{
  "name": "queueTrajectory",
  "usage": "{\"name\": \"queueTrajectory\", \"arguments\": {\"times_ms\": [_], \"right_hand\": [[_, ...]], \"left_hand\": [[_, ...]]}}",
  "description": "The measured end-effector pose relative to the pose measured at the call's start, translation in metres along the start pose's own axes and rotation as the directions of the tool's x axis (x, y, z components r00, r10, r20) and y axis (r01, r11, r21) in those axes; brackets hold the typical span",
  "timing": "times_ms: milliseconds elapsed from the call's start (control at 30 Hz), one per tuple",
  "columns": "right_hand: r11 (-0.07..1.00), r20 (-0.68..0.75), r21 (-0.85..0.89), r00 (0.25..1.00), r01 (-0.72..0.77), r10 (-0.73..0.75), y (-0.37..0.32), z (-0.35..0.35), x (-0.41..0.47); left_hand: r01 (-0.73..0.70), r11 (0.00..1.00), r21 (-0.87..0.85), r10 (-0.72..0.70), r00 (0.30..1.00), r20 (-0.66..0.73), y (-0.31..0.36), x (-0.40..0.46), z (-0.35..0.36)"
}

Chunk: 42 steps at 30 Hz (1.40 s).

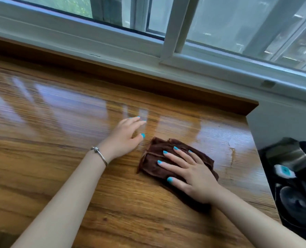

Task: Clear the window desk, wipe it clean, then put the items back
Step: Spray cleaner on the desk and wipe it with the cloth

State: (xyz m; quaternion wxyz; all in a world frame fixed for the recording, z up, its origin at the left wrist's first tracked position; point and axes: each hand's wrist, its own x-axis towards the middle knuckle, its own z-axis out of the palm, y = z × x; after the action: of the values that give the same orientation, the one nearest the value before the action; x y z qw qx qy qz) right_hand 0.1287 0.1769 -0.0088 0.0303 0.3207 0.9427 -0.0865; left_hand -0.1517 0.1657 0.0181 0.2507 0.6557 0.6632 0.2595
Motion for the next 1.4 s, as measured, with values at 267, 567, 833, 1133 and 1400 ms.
{"name": "queueTrajectory", "arguments": {"times_ms": [267, 567, 833, 1133, 1400], "right_hand": [[0.859, 0.002, 0.063, 0.861, -0.508, 0.509, 0.104, -0.039, 0.141], [0.907, -0.065, 0.059, 0.905, -0.418, 0.421, 0.004, -0.002, 0.055], [0.923, -0.031, 0.073, 0.924, -0.379, 0.382, 0.012, -0.001, 0.031], [0.953, -0.047, 0.056, 0.952, -0.298, 0.301, -0.054, 0.022, -0.032], [0.997, -0.029, 0.073, 0.999, 0.039, -0.037, -0.078, 0.03, -0.079]], "left_hand": [[0.026, 1.0, 0.011, -0.025, 0.999, -0.045, -0.006, -0.045, -0.025], [0.017, 0.998, 0.056, -0.014, 0.998, -0.059, 0.008, -0.093, -0.007], [-0.018, 0.996, 0.087, 0.019, 1.0, -0.01, 0.038, -0.111, 0.037], [0.099, 0.991, 0.093, -0.09, 0.991, -0.096, 0.038, -0.164, 0.05], [0.114, 0.991, 0.075, -0.102, 0.983, -0.15, 0.069, -0.17, 0.041]]}}
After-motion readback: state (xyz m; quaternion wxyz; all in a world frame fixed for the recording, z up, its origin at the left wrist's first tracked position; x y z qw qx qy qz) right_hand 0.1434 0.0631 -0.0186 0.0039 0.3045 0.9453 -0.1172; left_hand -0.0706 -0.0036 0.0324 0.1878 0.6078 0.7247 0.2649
